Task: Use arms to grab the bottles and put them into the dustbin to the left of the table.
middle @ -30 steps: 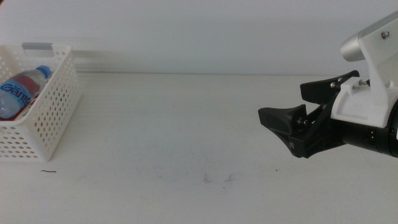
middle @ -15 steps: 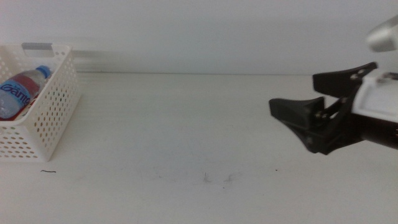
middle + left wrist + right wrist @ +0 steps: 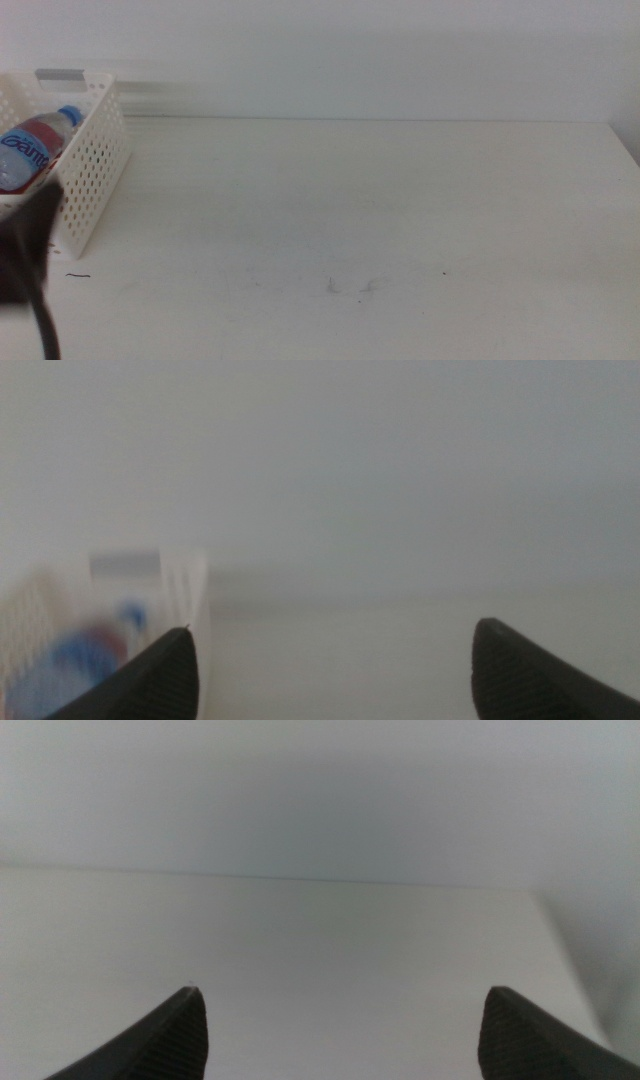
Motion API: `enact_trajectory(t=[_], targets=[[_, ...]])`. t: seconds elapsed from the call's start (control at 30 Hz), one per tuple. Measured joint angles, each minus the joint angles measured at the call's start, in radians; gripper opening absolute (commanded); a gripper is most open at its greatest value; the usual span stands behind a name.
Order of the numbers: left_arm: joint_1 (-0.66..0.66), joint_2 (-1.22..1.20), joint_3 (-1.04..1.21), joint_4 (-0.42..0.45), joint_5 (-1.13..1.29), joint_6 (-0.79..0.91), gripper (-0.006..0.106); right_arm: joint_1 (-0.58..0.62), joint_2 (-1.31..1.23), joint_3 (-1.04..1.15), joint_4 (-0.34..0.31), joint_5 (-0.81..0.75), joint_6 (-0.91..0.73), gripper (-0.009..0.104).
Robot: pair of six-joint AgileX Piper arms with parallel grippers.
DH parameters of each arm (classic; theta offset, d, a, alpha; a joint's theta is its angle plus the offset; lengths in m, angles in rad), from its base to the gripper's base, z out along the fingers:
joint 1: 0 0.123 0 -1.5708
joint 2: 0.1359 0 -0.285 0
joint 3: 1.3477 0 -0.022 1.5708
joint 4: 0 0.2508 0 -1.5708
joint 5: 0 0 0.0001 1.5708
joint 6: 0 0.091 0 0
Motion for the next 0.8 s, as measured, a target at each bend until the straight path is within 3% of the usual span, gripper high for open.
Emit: enact_trajectory(t=[0.23, 0.43, 0.8], targets=[[0.037, -0.295, 0.278, -0.008, 0.037, 0.000, 0.094, -0.158, -0.335, 0.244, 0.067, 0.011, 0.002, 0.087], [0.079, -0.433, 0.342, -0.009, 0.025, 0.000, 0.094, -0.167, -0.353, 0.308, 0.085, -0.046, 0.002, 0.087], [0.097, -0.449, 0.348, -0.009, -0.003, 0.000, 0.094, -0.169, -0.353, 0.309, 0.079, -0.102, 0.002, 0.087]])
